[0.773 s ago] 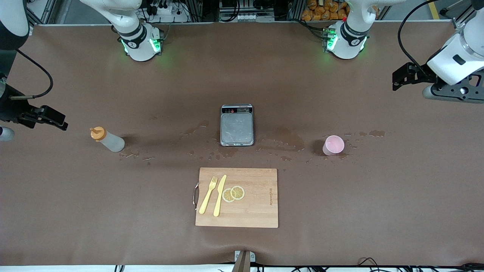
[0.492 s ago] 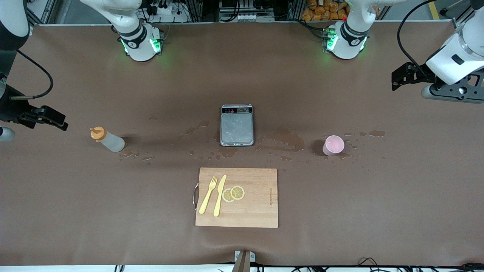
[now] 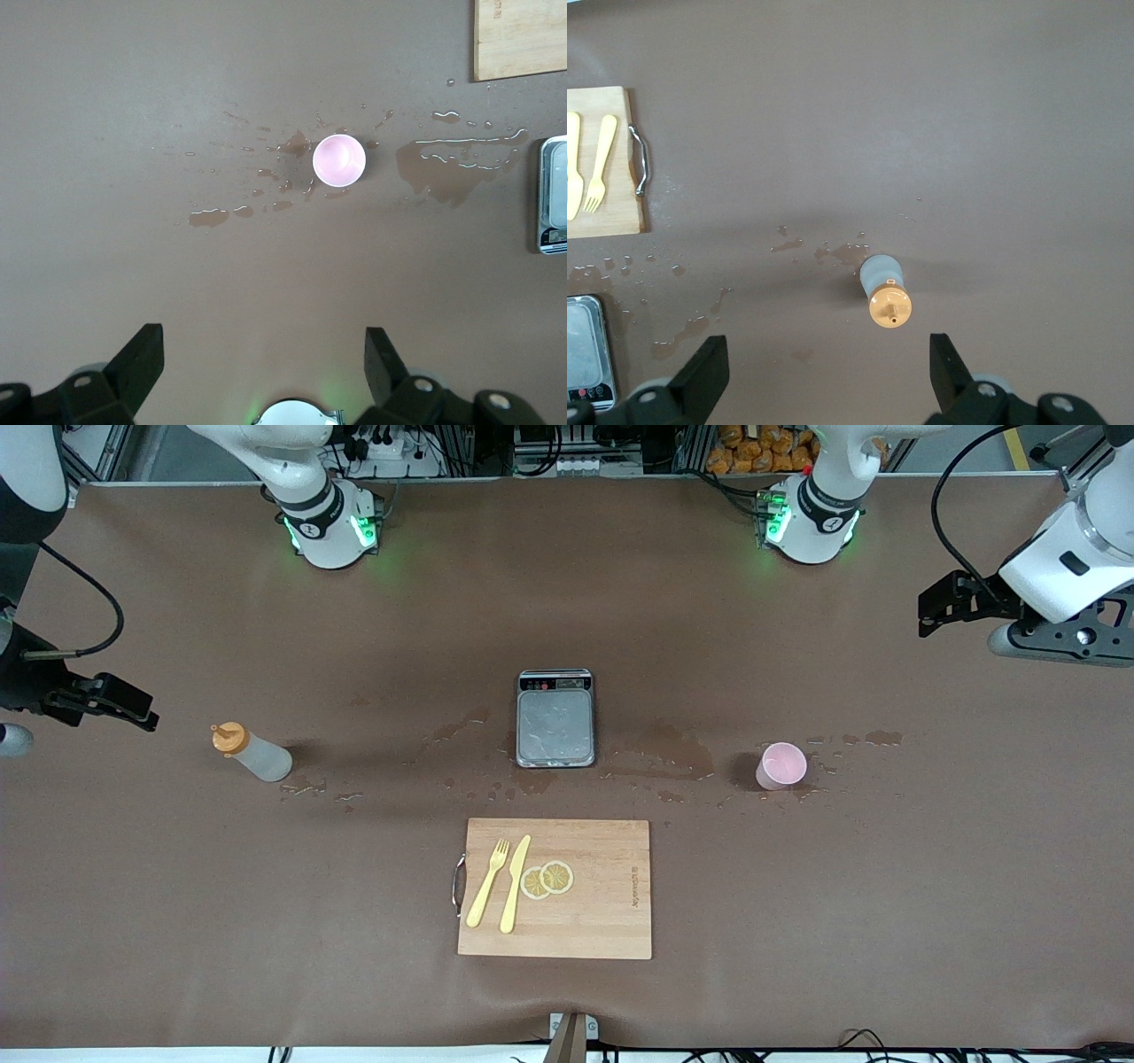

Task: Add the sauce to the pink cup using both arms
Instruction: 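Move the left gripper toward the pink cup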

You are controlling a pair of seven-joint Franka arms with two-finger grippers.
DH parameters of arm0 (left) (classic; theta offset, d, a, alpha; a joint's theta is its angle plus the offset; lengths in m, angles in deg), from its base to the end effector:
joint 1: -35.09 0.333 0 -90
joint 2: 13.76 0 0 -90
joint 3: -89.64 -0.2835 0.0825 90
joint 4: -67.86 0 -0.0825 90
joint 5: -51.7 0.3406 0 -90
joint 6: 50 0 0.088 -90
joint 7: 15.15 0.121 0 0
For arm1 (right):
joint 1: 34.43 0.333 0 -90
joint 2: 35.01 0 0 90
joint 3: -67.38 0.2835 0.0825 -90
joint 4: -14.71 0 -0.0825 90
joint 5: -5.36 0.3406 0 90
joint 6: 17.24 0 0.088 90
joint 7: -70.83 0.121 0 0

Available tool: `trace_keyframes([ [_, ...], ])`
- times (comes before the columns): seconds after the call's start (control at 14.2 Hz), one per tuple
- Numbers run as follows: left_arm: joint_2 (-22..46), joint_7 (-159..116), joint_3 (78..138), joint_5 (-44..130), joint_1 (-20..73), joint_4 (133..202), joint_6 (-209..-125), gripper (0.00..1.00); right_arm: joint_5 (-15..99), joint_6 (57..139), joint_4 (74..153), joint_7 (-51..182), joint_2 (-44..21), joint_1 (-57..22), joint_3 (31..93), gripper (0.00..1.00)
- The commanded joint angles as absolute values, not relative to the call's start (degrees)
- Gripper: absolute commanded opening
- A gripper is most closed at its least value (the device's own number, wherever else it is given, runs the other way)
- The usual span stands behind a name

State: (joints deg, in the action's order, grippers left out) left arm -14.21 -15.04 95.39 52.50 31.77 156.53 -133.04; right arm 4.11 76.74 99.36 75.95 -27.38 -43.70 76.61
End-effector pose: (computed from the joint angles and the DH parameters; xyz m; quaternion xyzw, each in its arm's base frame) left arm 0.4889 -0.0764 0.5817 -0.9958 0.0794 0.0445 0.0109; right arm 0.5542 -0.0084 0.5545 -0.9989 0.0453 -0.0157 0.0004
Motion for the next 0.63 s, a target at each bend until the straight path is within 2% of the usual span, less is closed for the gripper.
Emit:
trace_keyframes([
  [0.0,-12.01,-14.18,95.88,53.01,32.27,153.13,-132.97,1.0,3.34,76.19,98.2,75.4,-26.58,-45.85,77.4,1.0],
  [0.14,-9.11,-14.27,95.62,52.93,32.63,149.79,-133.05,1.0,3.34,76.19,98.2,75.84,-25.35,-47.08,77.4,1.0],
  [0.56,1.0,-14.36,96.67,55.28,27.8,148.11,-133.58,1.0,2.72,76.98,98.2,75.58,-23.5,-50.33,77.4,1.0],
])
